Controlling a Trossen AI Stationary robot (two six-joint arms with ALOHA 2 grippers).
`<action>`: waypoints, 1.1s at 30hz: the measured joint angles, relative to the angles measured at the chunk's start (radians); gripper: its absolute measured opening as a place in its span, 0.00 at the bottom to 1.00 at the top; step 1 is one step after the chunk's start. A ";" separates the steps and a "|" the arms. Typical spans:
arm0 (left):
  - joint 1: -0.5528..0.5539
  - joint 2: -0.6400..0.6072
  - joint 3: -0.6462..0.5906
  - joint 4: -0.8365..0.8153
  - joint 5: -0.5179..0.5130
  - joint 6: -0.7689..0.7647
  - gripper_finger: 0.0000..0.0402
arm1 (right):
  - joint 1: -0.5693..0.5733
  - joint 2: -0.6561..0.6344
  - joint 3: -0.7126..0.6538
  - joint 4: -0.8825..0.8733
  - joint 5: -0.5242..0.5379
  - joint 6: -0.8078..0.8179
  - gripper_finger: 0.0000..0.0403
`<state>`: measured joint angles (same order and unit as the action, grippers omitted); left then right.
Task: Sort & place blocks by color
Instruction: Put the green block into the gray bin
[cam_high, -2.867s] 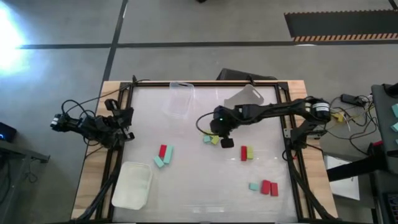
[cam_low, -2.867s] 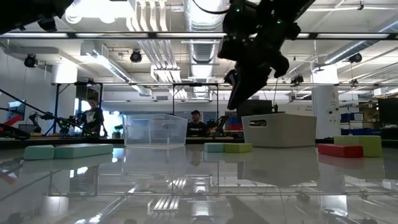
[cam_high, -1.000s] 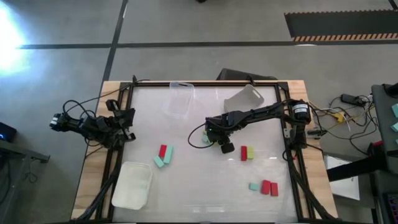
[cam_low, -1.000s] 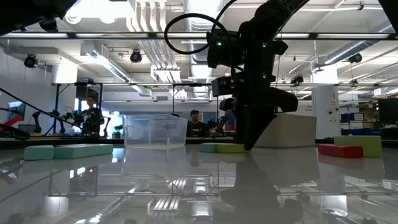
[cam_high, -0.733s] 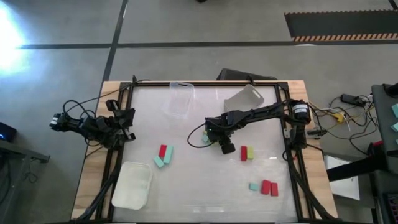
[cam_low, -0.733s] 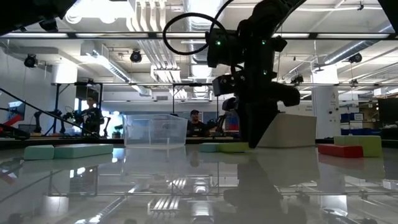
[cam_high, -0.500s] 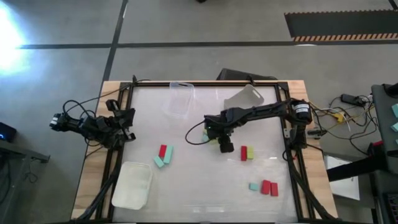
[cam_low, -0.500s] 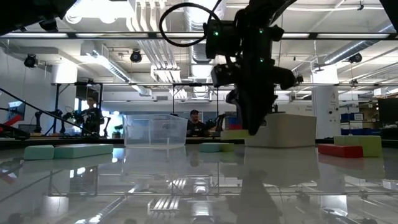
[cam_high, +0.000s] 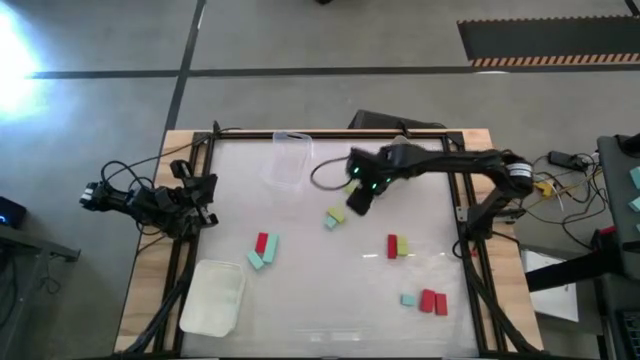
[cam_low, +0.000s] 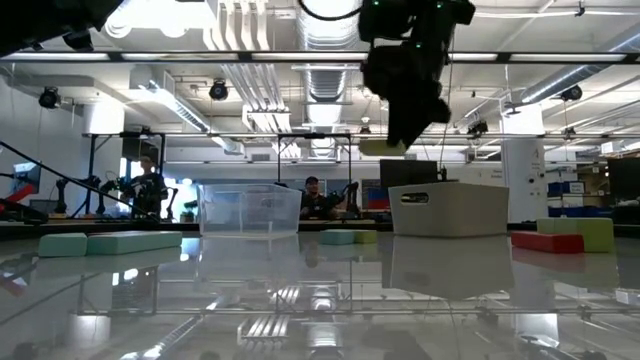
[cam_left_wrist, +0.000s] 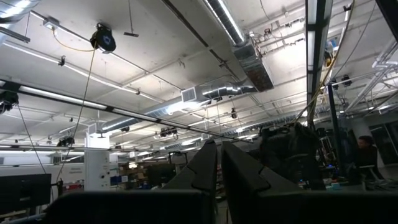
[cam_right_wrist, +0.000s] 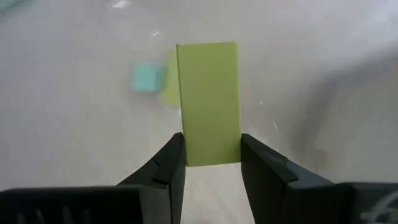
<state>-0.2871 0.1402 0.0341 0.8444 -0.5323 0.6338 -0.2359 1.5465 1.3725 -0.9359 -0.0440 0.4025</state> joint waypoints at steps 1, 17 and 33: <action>0.000 0.000 0.000 0.000 0.000 0.000 0.02 | -0.020 -0.019 -0.001 -0.029 0.018 0.031 0.28; 0.000 0.000 0.000 0.000 0.000 0.000 0.02 | -0.309 -0.066 -0.081 -0.122 0.107 0.117 0.28; 0.000 0.000 0.000 0.000 0.000 0.000 0.02 | -0.334 0.164 -0.086 -0.070 0.121 0.018 0.28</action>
<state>-0.2871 0.1402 0.0341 0.8440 -0.5320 0.6338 -0.5703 1.7105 1.2865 -1.0062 0.0767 0.4202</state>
